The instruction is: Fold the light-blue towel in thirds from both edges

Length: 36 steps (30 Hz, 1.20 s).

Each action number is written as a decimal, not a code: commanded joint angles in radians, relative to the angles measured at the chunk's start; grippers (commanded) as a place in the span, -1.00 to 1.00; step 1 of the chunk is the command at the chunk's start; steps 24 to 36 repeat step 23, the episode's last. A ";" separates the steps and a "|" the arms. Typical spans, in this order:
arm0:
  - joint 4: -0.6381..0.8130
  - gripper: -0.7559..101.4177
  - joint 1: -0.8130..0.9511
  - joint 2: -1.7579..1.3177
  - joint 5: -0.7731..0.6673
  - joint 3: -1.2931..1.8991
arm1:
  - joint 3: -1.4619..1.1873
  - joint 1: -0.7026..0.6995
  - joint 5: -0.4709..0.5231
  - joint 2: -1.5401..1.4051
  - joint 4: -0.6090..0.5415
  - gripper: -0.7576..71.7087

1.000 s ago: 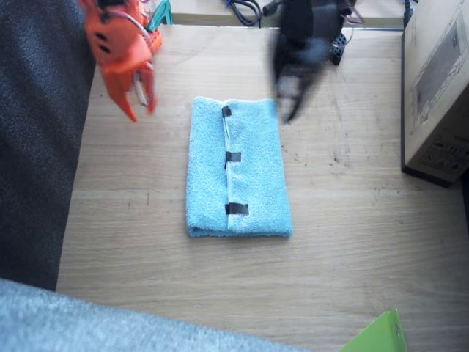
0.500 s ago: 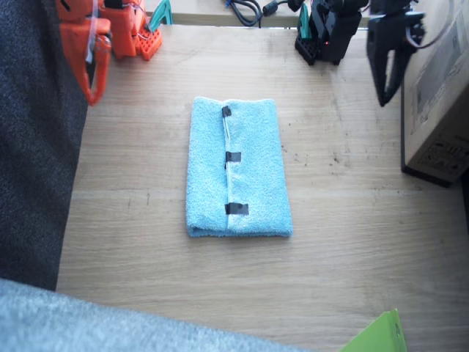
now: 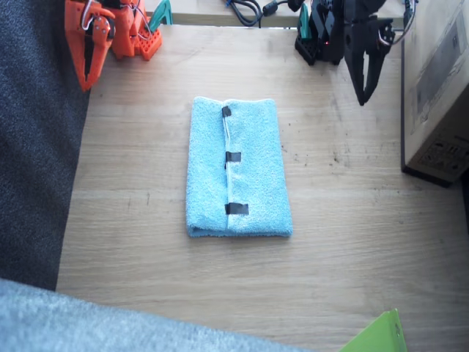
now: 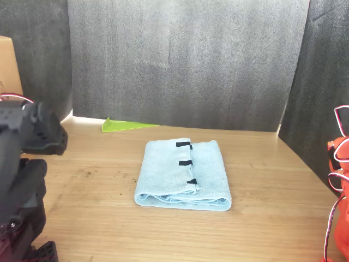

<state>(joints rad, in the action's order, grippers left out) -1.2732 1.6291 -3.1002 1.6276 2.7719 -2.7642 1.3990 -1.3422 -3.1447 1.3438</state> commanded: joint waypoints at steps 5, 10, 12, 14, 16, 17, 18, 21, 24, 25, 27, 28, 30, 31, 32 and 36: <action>-0.034 -0.99 -0.005 -0.078 0.011 0.014 | -0.005 -0.020 -0.074 -0.005 -0.006 -0.97; -0.031 -0.99 -0.003 -0.078 0.009 0.015 | -0.005 -0.052 -0.109 -0.005 -0.008 -0.94; -0.031 -0.99 -0.003 -0.078 0.012 0.015 | -0.005 -0.060 -0.115 -0.005 -0.008 -0.95; -0.031 -0.99 -0.003 -0.078 0.012 0.015 | -0.005 -0.066 -0.120 -0.003 -0.008 -0.96; -0.031 -0.99 -0.003 -0.078 0.012 0.015 | -0.005 -0.067 -0.121 -0.003 -0.008 -0.97; -0.031 -0.99 -0.003 -0.078 0.012 0.015 | -0.005 -0.067 -0.121 -0.003 -0.008 -0.97; -0.031 -0.99 -0.003 -0.078 0.012 0.015 | -0.005 -0.067 -0.121 -0.003 -0.008 -0.97; -0.031 -0.99 -0.006 -0.078 0.015 0.015 | -0.005 -0.064 -0.118 -0.003 -0.008 -0.97; -0.031 -0.99 -0.011 -0.078 0.018 0.015 | -0.005 -0.060 -0.114 -0.003 -0.008 -0.97; -0.031 -0.99 -0.011 -0.078 0.018 0.015 | -0.005 -0.060 -0.114 -0.003 -0.008 -0.97; -0.031 -0.99 -0.011 -0.078 0.018 0.015 | -0.005 -0.060 -0.114 -0.003 -0.008 -0.97; -0.031 -0.99 -0.011 -0.078 0.018 0.015 | -0.005 -0.060 -0.114 -0.003 -0.008 -0.97; -0.031 -0.99 -0.011 -0.078 0.018 0.015 | -0.005 -0.060 -0.114 -0.003 -0.008 -0.97; -0.031 -0.99 -0.011 -0.078 0.018 0.015 | -0.005 -0.060 -0.114 -0.003 -0.008 -0.97; -0.031 -0.99 -0.011 -0.078 0.018 0.015 | -0.005 -0.060 -0.114 -0.003 -0.008 -0.97; -0.031 -0.99 -0.011 -0.078 0.018 0.015 | -0.005 -0.060 -0.114 -0.003 -0.008 -0.97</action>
